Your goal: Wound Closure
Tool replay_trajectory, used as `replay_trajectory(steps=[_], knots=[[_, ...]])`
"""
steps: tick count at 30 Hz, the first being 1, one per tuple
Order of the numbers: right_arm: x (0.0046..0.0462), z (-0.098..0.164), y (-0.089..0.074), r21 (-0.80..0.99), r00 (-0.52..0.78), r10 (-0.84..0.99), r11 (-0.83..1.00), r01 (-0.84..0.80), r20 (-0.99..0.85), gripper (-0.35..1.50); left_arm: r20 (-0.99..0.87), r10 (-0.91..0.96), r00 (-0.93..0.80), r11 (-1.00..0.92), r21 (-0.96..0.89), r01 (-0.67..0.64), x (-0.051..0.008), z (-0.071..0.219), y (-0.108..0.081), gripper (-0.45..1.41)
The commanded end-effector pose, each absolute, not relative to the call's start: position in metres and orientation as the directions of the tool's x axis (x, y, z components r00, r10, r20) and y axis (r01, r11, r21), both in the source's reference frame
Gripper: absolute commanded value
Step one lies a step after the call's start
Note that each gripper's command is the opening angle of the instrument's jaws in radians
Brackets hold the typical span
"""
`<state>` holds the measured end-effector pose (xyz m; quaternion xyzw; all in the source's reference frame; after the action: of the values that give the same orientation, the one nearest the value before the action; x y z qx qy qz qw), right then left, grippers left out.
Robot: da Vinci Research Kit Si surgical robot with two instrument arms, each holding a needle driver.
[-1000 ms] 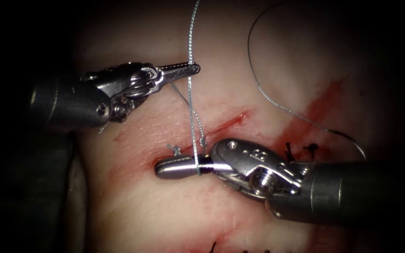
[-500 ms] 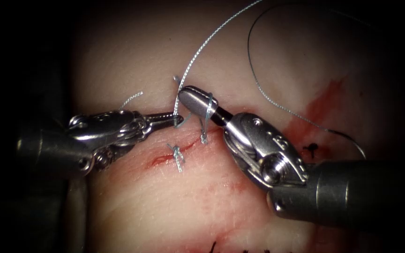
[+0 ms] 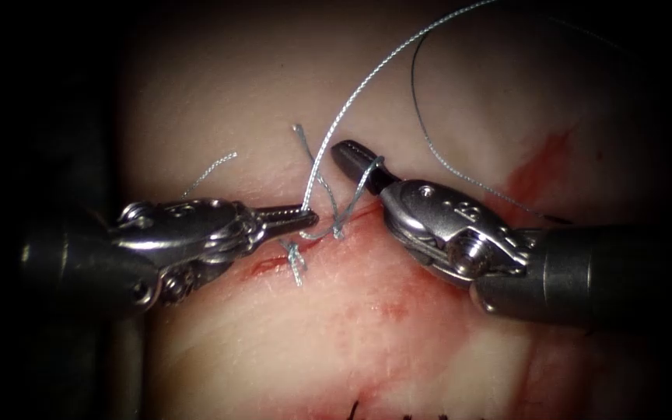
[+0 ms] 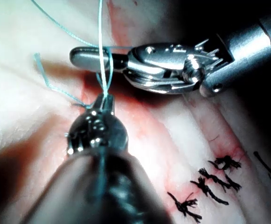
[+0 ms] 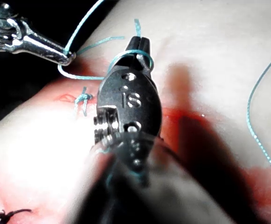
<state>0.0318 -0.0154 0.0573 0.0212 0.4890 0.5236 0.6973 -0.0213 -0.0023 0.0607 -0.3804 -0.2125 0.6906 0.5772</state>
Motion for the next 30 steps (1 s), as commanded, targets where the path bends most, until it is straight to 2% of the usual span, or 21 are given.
replay_trajectory(steps=[1,3,4,5,6,7,10,13,16,17,18,19,20,21,22,23,26,30], knots=[[0.0329,0.0576,-0.0155,0.537,-0.005,0.757,0.459,-0.708,-0.653,-0.35,-0.286,0.957,-0.046,-0.249,-0.731,-0.635,-0.022,0.0613,-0.0027,-0.45],[0.0332,0.0575,-0.0155,0.535,0.004,0.757,0.466,-0.704,-0.654,-0.35,-0.285,0.957,-0.055,-0.255,-0.735,-0.629,-0.0223,0.0614,-0.0028,-0.45],[0.0334,0.0575,-0.0154,0.536,0.002,0.758,0.464,-0.705,-0.652,0.04,-0.283,0.957,-0.059,-0.256,-0.735,-0.628,-0.0225,0.0615,-0.003,-0.45],[0.0336,0.0574,-0.0154,0.529,0.01,0.753,0.472,-0.706,-0.658,0.29,-0.282,0.958,-0.061,-0.256,-0.734,-0.629,-0.0227,0.0616,-0.0031,-0.45],[0.0341,0.0572,-0.0154,0.513,0.025,0.742,0.487,-0.707,-0.67,0.66,-0.285,0.956,-0.069,-0.263,-0.73,-0.631,-0.0229,0.0619,-0.0032,-0.45],[0.0341,0.0572,-0.0154,0.513,0.025,0.742,0.487,-0.707,-0.67,0.66,-0.285,0.956,-0.069,-0.263,-0.73,-0.631,-0.0229,0.0619,-0.0032,-0.45],[0.035,0.0572,-0.0154,0.482,0.06,0.724,0.516,-0.708,-0.687,0.96,-0.279,0.957,-0.077,-0.263,-0.726,-0.636,-0.023,0.0622,-0.0032,-0.45],[0.036,0.0574,-0.0151,0.464,0.079,0.715,0.529,-0.711,-0.695,1.06,-0.278,0.957,-0.081,-0.265,-0.725,-0.636,-0.0229,0.0624,-0.0029,-0.45],[0.0365,0.0576,-0.0149,0.456,0.091,0.716,0.532,-0.714,-0.692,0.96,-0.278,0.957,-0.085,-0.266,-0.722,-0.639,-0.0228,0.0627,-0.0029,-0.45],[0.0367,0.0578,-0.0146,0.453,0.104,0.723,0.531,-0.717,-0.683,0.74,-0.278,0.957,-0.086,-0.267,-0.72,-0.641,-0.0229,0.0629,-0.0029,-0.45],[0.0367,0.0578,-0.0146,0.453,0.104,0.723,0.531,-0.717,-0.683,0.74,-0.278,0.957,-0.086,-0.267,-0.72,-0.641,-0.0229,0.0629,-0.0029,-0.45],[0.037,0.0582,-0.0143,0.447,0.114,0.729,0.527,-0.723,-0.675,0.51,-0.278,0.957,-0.088,-0.267,-0.718,-0.643,-0.023,0.0632,-0.0028,-0.45],[0.0372,0.0585,-0.0141,0.44,0.122,0.727,0.53,-0.725,-0.675,0.47,-0.277,0.957,-0.089,-0.268,-0.719,-0.642,-0.023,0.0632,-0.0028,-0.45],[0.0375,0.0589,-0.0138,0.431,0.132,0.727,0.532,-0.728,-0.674,0.36,-0.276,0.957,-0.091,-0.268,-0.72,-0.64,-0.0231,0.0633,-0.0028,-0.45],[0.0376,0.0591,-0.0137,0.43,0.141,0.731,0.534,-0.728,-0.668,0.14,-0.275,0.957,-0.092,-0.268,-0.719,-0.642,-0.0231,0.0633,-0.0028,-0.45],[0.0378,0.0596,-0.0135,0.437,0.163,0.739,0.544,-0.716,-0.653,-0.35,-0.273,0.957,-0.094,-0.268,-0.717,-0.643,-0.0231,0.0634,-0.0028,-0.45],[0.0374,0.0594,-0.0136,0.497,0.146,0.804,0.486,-0.719,-0.576,-0.35,-0.272,0.957,-0.098,-0.269,-0.717,-0.643,-0.0229,0.0636,-0.0025,-0.45],[0.0367,0.0585,-0.0137,0.507,0.144,0.815,0.475,-0.719,-0.561,-0.35,-0.268,0.957,-0.108,-0.273,-0.715,-0.643,-0.0224,0.0639,-0.002,-0.45]])
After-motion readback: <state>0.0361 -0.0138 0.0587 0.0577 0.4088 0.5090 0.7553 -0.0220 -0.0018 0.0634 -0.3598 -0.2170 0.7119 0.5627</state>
